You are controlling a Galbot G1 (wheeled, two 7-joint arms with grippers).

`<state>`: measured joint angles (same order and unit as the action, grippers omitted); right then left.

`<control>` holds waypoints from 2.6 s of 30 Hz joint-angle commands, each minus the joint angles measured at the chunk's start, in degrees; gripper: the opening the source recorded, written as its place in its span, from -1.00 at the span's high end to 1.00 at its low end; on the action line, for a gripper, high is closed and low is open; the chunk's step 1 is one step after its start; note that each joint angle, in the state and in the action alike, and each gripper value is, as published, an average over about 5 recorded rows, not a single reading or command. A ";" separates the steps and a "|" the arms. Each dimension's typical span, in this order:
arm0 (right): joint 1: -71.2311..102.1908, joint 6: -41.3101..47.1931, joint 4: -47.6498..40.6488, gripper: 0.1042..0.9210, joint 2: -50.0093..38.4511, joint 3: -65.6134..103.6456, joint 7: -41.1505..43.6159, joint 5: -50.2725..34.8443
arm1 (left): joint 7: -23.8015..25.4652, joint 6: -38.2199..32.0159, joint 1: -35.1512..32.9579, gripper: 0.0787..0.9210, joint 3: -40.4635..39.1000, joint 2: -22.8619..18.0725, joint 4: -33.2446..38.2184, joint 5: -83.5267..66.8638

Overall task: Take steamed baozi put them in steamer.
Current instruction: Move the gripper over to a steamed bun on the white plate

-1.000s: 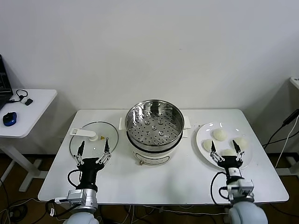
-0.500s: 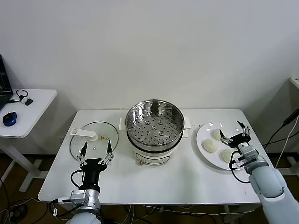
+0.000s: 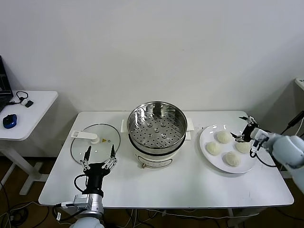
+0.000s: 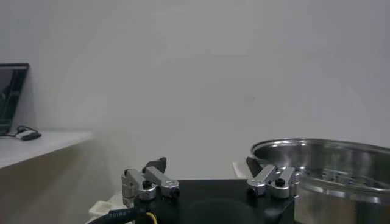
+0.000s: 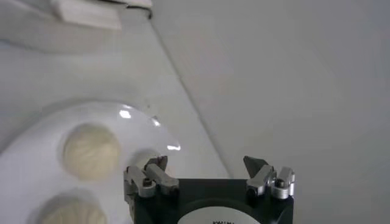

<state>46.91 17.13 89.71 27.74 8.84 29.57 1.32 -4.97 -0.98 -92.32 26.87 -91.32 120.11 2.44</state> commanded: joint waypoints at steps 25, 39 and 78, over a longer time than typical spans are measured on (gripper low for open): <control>-62.12 -14.26 -48.77 -0.76 19.14 -72.80 25.44 -10.88 | 0.17 -0.80 0.95 -0.77 0.78 1.55 -3.19 -3.59; -59.54 -19.81 -59.04 -0.76 26.43 -72.76 30.56 -10.30 | 0.45 -0.69 1.10 -0.77 1.74 2.02 -3.81 -4.56; -55.41 -24.51 -70.37 -0.76 32.04 -67.06 32.31 -3.47 | 0.60 -1.25 1.38 -0.77 2.26 2.53 -4.70 -4.69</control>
<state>-8.67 -7.05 21.12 59.10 -58.91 61.78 -2.99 -4.29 -2.14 -90.96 29.11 -88.86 115.35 -2.22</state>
